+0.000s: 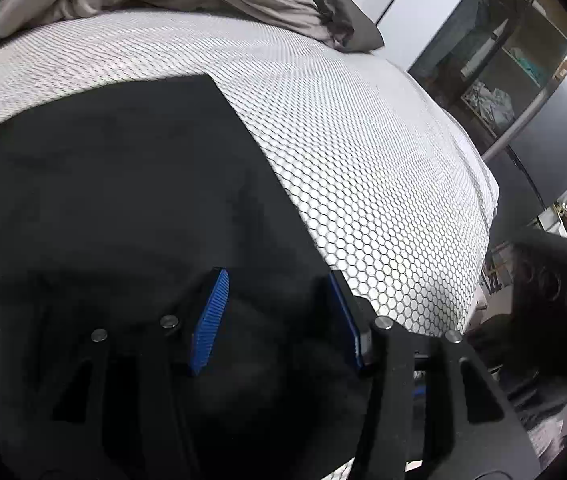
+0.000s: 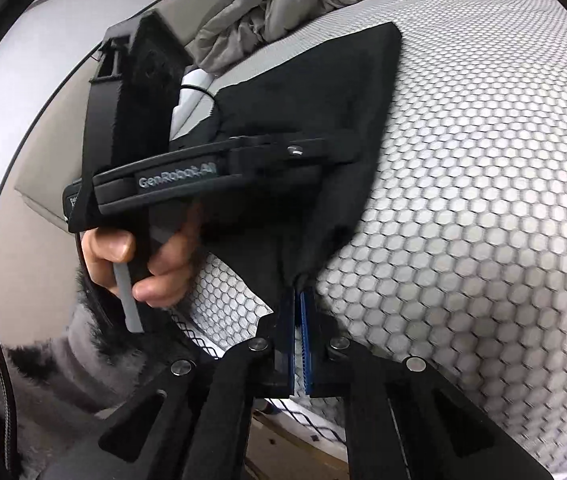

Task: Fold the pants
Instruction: 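Lay the folded pants down and open both grippers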

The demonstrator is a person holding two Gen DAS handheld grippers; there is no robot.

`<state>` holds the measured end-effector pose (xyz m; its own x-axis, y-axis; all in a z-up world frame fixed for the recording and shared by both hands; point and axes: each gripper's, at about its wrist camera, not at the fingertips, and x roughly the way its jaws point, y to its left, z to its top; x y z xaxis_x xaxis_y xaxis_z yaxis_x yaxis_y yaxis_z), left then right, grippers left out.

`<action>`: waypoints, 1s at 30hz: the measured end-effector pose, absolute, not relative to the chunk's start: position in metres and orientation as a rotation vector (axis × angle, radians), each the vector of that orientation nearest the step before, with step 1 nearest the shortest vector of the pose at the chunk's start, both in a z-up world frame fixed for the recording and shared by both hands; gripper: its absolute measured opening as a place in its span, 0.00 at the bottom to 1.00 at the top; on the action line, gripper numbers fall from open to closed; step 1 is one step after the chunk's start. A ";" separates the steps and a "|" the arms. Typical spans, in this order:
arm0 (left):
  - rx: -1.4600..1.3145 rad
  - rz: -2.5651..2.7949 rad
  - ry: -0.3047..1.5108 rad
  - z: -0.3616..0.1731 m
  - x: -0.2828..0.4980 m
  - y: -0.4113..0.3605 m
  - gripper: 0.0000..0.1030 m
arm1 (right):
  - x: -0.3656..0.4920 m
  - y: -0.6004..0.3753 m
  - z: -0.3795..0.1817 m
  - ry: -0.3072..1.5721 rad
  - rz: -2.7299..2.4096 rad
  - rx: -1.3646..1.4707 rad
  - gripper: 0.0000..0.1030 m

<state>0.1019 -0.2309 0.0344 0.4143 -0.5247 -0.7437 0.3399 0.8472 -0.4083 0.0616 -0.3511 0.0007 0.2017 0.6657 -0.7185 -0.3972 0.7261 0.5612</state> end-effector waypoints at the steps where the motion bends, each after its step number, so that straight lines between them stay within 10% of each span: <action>1: -0.213 -0.548 0.983 0.041 0.096 -0.221 0.46 | 0.059 -0.360 0.006 1.131 0.747 0.281 0.06; 5: -0.180 -0.519 0.864 0.067 0.071 -0.179 0.52 | 0.046 -0.387 0.033 1.003 0.683 0.282 0.17; 9: -0.126 -0.480 0.836 0.063 0.043 -0.140 0.60 | 0.061 -0.386 0.026 0.945 0.625 0.317 0.55; 14: 0.009 -0.486 0.904 0.031 0.014 -0.125 0.60 | 0.110 -0.387 -0.019 1.041 0.549 0.437 0.50; 17: 0.098 -0.501 0.888 0.029 -0.005 -0.120 0.60 | 0.133 -0.385 -0.028 1.054 0.581 0.491 0.12; 30: -0.107 -0.402 0.816 0.046 0.009 -0.073 0.61 | 0.089 -0.325 0.035 0.770 0.454 0.085 0.31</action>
<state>0.0087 -0.0727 0.0455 0.6142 -0.3884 -0.6870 0.3072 0.9195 -0.2451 0.0887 -0.3250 0.0352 0.6266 0.4258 -0.6527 -0.3650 0.9003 0.2370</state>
